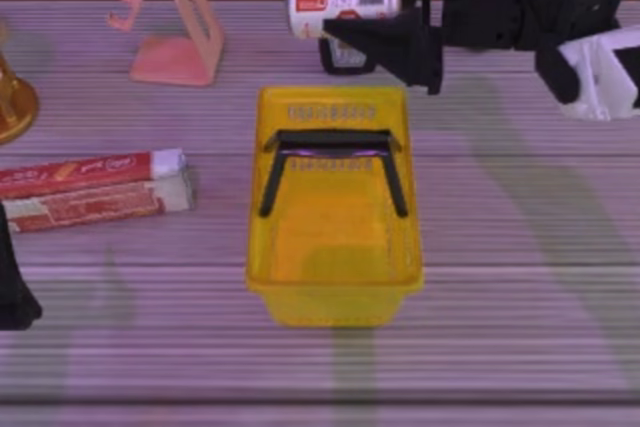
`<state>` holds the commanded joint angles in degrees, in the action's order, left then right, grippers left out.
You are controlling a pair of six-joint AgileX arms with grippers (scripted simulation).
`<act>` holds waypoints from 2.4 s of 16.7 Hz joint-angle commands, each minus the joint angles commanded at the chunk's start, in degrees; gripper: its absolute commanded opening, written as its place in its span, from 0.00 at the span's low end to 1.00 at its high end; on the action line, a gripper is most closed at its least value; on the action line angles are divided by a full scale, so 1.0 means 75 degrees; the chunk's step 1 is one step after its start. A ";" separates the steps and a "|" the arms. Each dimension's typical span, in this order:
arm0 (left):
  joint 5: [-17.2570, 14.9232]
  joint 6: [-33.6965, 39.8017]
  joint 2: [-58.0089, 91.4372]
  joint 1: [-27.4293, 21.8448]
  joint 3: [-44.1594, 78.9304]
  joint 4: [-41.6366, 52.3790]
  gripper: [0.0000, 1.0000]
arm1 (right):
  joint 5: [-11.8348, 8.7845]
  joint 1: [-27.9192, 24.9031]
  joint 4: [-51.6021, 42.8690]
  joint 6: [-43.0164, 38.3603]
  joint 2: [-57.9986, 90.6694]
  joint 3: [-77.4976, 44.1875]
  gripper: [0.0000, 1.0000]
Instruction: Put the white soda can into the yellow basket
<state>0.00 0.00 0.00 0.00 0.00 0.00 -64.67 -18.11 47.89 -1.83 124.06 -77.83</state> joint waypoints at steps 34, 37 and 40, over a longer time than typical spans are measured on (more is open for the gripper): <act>0.0000 0.0000 0.0000 0.0000 0.0000 0.0000 1.00 | 0.0027 -0.0033 0.2203 0.0043 0.1927 0.0338 1.00; 0.0000 0.0000 0.0000 0.0000 0.0000 0.0000 1.00 | 0.0027 -0.0033 0.2203 0.0043 0.1927 0.0338 1.00; 0.0000 0.0000 0.0000 0.0000 0.0000 0.0000 1.00 | 0.0072 0.0008 0.2158 0.0060 0.1844 0.0326 1.00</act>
<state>0.00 0.00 0.00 0.00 0.00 0.00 -64.13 -18.05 64.07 -1.38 137.88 -75.39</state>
